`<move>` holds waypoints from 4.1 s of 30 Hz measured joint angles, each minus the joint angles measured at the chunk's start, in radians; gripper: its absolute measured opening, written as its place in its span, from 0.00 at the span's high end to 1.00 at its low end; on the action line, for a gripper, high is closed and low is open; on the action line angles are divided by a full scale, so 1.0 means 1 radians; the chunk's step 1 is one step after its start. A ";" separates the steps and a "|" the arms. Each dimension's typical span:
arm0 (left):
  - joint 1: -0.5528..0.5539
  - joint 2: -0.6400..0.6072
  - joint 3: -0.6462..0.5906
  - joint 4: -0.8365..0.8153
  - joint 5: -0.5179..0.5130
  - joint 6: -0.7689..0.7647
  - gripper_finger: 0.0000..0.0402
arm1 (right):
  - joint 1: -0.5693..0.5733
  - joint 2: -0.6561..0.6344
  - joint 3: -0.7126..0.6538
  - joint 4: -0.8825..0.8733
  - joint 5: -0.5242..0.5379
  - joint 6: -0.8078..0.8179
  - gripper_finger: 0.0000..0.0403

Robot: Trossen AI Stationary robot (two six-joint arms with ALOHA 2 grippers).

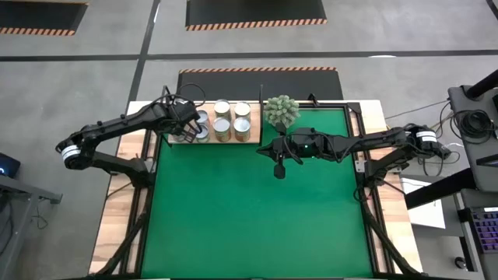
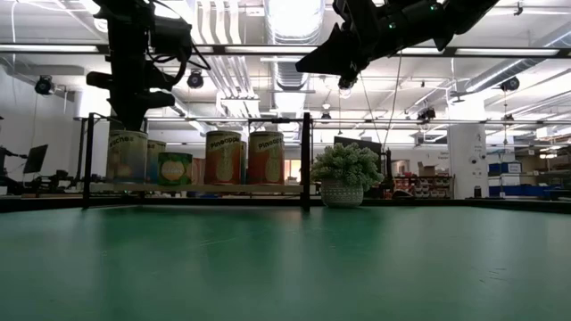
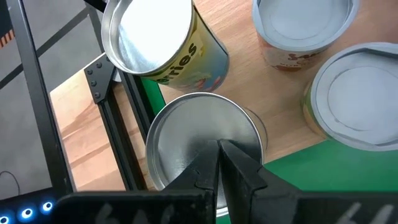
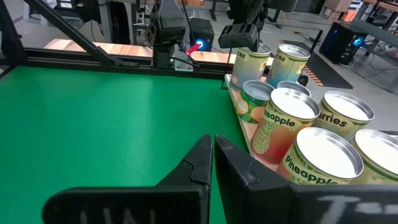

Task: Pick and place cans onto a shelf
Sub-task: Adjust the canned goods on the shelf, then return to Home Position

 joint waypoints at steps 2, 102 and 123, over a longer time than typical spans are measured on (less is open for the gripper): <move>0.000 0.000 0.000 0.000 0.004 0.000 1.00 | 0.000 0.000 0.000 0.000 0.000 0.000 0.98; -1.064 -1.242 -0.823 1.025 0.254 0.786 1.00 | 0.019 -1.093 -0.805 -0.002 0.018 -0.103 0.98; -1.062 -1.241 -0.951 1.180 0.258 0.718 1.00 | 0.019 -1.288 -0.847 -0.163 -0.080 -0.192 0.98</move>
